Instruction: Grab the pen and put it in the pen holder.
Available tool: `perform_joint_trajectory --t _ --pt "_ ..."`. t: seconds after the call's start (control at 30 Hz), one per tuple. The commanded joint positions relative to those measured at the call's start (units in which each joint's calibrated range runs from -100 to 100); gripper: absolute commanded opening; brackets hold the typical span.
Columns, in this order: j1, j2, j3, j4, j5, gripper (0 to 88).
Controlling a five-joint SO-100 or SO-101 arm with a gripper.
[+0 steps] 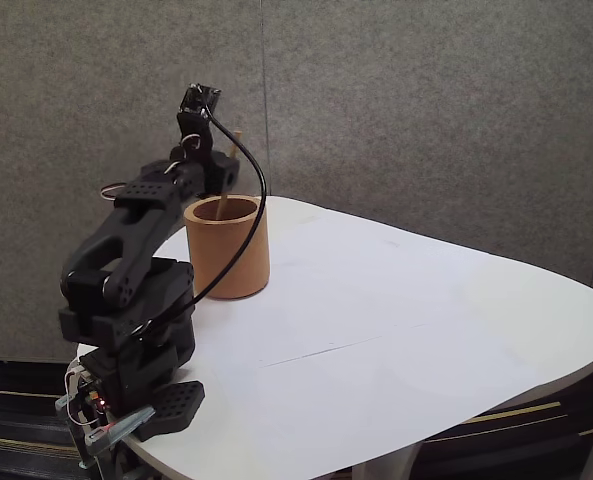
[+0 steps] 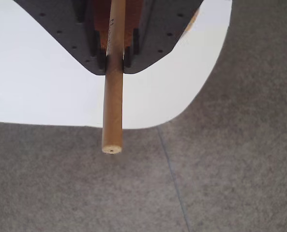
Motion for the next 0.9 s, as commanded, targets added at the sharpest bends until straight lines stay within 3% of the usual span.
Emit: perform_joint_trajectory --t 0.0,0.87 --pt "-0.31 -2.02 1.99 -1.02 0.67 0.8" --pt "-0.97 -2.1 8.21 -1.02 0.67 1.7"
